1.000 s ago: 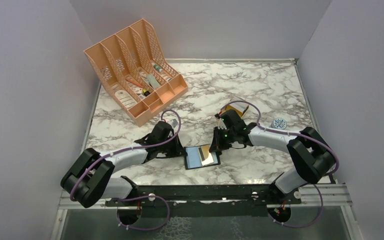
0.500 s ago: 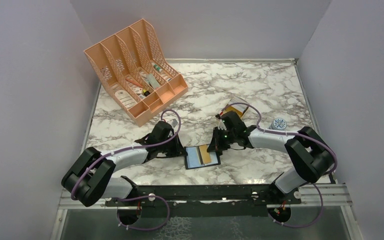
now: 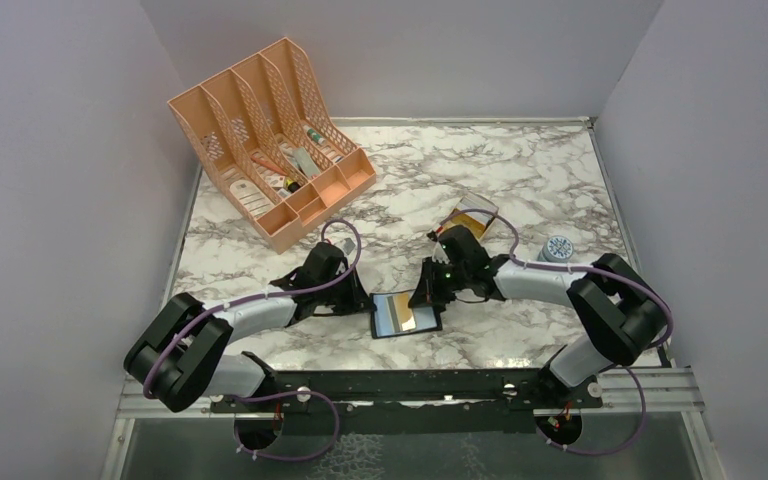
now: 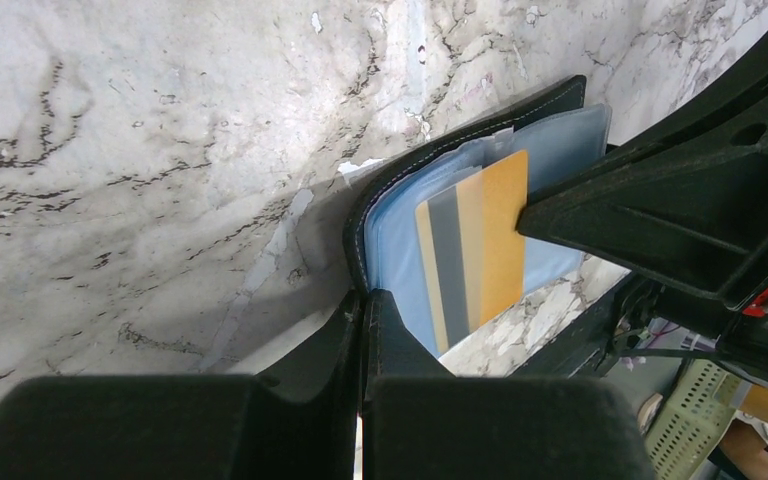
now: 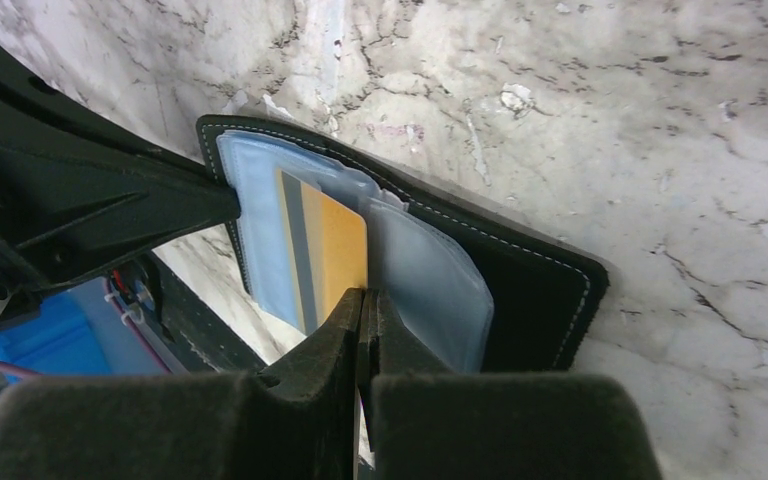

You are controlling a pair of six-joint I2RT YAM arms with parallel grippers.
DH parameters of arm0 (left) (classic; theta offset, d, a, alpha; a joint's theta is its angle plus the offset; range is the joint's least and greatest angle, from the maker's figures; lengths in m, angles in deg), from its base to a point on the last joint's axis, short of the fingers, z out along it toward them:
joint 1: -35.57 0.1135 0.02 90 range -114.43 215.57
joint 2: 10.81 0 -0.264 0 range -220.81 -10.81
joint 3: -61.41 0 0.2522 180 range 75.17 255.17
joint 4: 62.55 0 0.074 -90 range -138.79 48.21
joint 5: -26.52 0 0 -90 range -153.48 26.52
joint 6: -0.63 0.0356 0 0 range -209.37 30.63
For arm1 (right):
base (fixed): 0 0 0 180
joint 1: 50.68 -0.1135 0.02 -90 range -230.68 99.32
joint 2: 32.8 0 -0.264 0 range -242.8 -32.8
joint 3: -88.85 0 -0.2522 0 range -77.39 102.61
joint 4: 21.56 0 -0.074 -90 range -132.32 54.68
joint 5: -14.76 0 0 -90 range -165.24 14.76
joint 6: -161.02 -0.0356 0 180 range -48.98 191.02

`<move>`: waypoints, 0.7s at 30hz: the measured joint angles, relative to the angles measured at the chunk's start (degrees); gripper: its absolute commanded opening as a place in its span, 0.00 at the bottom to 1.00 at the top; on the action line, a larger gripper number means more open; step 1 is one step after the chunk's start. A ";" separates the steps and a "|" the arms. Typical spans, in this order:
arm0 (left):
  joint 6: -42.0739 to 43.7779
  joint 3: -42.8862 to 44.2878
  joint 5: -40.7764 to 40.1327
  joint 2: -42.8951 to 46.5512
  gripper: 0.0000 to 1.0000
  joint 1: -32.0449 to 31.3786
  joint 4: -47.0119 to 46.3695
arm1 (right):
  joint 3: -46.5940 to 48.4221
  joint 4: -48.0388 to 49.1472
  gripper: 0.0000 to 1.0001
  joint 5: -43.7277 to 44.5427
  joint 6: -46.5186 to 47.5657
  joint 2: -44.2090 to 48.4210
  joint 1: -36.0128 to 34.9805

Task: Put the credit cards into the card holder
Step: Insert the credit card into the card holder.

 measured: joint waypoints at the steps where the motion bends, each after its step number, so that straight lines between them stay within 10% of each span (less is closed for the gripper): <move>1: -0.09 -0.02 0.09 0.00 0.00 0.00 -0.09 | 0.00 0.22 0.01 0.02 -0.42 0.00 -0.26; 21: -3.17 -2.67 1.42 1.09 0.12 0.00 -3.08 | -1.66 2.10 0.36 2.56 -7.04 1.01 -3.28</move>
